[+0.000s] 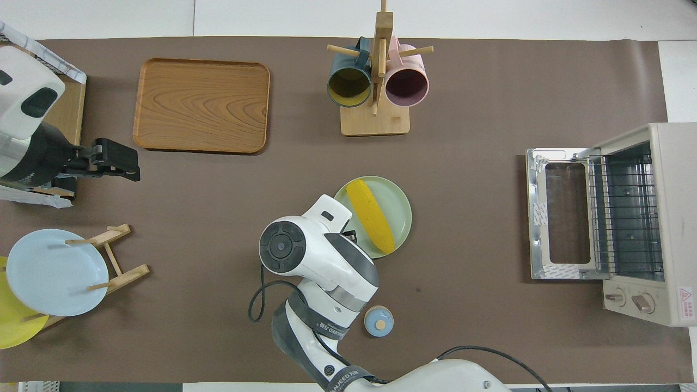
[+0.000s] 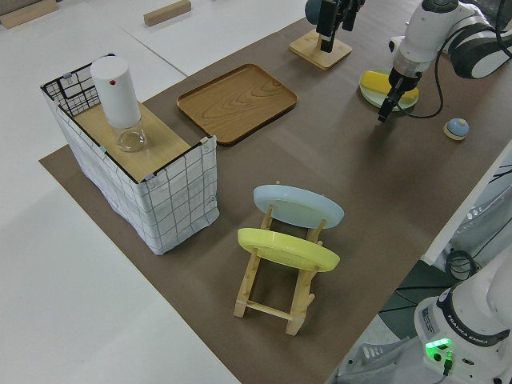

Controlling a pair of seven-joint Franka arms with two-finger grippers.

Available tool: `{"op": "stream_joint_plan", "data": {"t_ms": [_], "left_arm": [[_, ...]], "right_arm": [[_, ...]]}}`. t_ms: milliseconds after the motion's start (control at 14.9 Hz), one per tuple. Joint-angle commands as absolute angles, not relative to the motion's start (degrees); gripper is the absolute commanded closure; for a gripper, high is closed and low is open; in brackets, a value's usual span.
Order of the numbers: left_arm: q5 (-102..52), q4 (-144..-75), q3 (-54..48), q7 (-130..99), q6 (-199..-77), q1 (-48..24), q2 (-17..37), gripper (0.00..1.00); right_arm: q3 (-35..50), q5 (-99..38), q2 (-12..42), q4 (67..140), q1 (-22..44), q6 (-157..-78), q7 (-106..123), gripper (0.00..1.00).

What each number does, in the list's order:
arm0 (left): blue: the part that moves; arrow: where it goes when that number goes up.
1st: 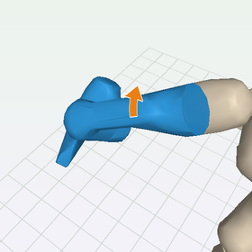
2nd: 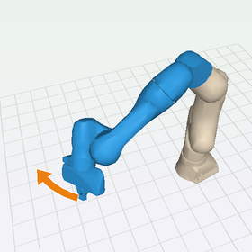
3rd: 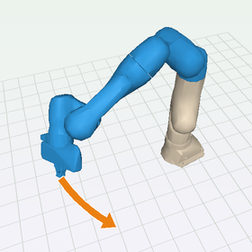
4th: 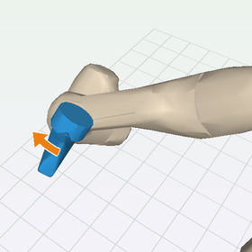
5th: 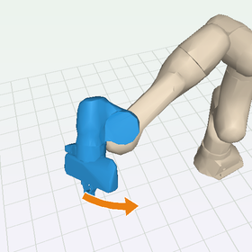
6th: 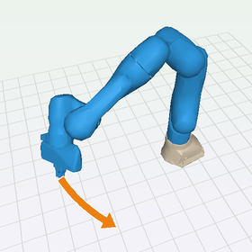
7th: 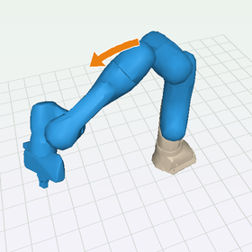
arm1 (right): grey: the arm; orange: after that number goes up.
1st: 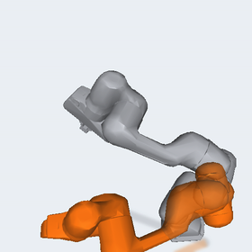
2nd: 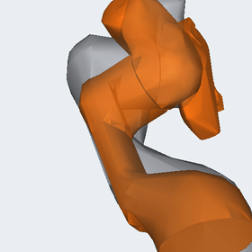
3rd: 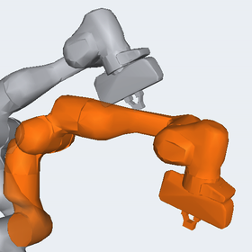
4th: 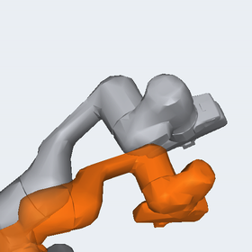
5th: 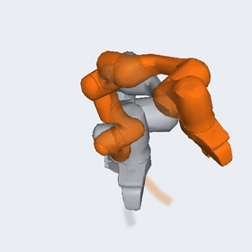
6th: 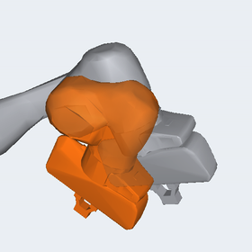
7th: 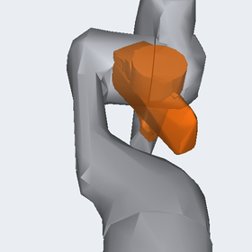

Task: Put corn in oven
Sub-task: 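Withdraw the left gripper while the right gripper grasps the green plate rim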

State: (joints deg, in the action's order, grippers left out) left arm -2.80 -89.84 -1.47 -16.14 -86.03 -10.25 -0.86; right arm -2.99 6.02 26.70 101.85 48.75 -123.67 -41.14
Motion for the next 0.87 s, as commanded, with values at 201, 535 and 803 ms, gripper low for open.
{"op": "stream_joint_plan", "data": {"t_ms": [201,535,803], "left_arm": [[-3.34,-92.72,-1.67,-11.87,-86.4,-9.93,-1.58,0.0],[-3.25,-92.55,-1.85,-11.34,-86.05,-9.93,-1.49,0.0],[-3.34,-92.55,-2.02,-11.34,-86.13,-10.11,-1.41,0.0]], "right_arm": [[-2.99,7.12,24.52,106.08,48.25,-126.21,-39.03,1.0],[-2.99,13.43,24.43,104.86,47.55,-121.93,-35.6,1.0],[-3.51,14.85,24.61,98.8,46.5,-111.3,-35.77,1.0]]}}
